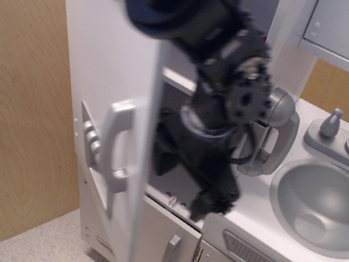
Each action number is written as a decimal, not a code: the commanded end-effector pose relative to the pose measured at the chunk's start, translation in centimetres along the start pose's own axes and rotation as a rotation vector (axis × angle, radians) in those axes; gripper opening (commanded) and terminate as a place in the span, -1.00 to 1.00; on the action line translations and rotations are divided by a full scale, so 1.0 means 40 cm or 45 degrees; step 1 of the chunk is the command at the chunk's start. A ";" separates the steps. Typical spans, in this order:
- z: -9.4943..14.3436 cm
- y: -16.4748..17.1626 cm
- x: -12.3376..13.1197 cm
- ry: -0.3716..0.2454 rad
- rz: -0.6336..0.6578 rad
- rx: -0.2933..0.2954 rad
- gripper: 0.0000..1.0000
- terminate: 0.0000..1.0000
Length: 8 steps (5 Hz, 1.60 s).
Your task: Open fridge
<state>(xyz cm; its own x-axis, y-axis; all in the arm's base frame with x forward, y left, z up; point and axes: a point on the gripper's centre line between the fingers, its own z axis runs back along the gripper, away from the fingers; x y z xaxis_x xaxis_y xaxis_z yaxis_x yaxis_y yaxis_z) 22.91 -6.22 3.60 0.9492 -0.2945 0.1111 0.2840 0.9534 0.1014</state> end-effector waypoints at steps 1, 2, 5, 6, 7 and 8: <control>0.021 0.082 -0.112 -0.036 0.015 0.058 1.00 -1.00; 0.001 0.141 -0.151 -0.102 0.078 0.131 1.00 -1.00; -0.080 0.297 -0.036 -0.157 0.408 0.232 1.00 -1.00; -0.090 0.370 -0.002 -0.266 0.474 0.232 1.00 -1.00; -0.095 0.433 -0.013 -0.244 0.498 0.213 1.00 -1.00; -0.080 0.476 -0.057 -0.195 0.502 0.198 1.00 1.00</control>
